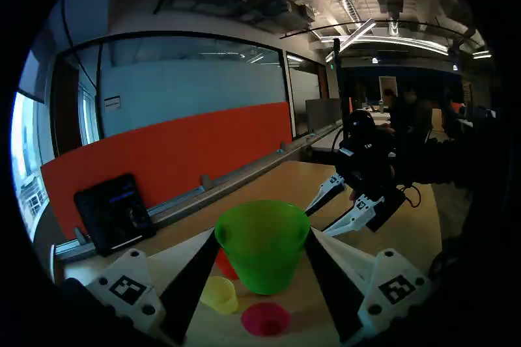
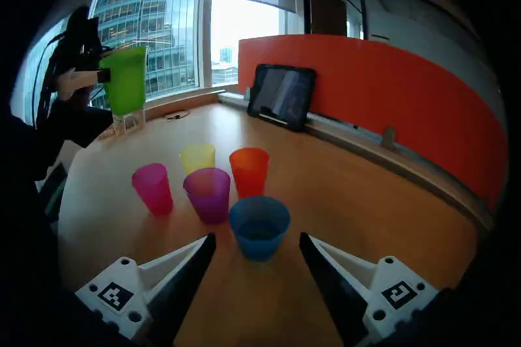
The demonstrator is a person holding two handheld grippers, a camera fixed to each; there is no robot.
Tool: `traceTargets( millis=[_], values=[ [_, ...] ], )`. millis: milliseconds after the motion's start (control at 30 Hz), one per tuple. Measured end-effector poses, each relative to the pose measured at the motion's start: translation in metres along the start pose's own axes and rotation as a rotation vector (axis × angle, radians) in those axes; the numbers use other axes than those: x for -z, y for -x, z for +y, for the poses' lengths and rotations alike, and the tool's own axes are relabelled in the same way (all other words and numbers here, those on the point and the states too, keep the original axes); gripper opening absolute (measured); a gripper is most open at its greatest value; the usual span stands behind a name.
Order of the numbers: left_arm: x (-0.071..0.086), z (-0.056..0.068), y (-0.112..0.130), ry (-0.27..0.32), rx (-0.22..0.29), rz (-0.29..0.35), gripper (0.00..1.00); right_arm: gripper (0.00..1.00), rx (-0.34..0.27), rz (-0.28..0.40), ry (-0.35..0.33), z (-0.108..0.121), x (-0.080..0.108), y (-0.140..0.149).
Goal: Pour water
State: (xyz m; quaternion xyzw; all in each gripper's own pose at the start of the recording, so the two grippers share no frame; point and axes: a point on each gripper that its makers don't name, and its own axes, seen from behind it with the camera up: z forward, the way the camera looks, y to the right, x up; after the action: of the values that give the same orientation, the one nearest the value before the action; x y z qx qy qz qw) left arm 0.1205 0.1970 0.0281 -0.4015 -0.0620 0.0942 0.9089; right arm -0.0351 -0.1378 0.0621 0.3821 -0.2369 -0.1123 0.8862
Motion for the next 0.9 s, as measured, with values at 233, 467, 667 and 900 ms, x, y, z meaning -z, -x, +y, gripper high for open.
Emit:
traceTargets(
  millis=[233,467,667,900],
  values=[
    [0.005,-0.003,-0.004,-0.011,-0.003,0.013,0.88,0.99,-0.008,-0.034,-0.003,0.002,-0.016,0.009],
    [0.008,-0.006,-0.006,-0.019,-0.001,0.022,0.88,0.99,0.01,-0.076,0.001,0.003,-0.033,0.017],
    [0.011,-0.008,-0.005,-0.025,-0.001,0.021,0.88,1.0,0.016,-0.099,-0.008,0.002,-0.047,0.021],
    [0.012,-0.009,-0.003,-0.026,0.0,0.022,0.88,1.0,0.003,-0.112,-0.014,0.001,-0.063,0.02]
  ],
)
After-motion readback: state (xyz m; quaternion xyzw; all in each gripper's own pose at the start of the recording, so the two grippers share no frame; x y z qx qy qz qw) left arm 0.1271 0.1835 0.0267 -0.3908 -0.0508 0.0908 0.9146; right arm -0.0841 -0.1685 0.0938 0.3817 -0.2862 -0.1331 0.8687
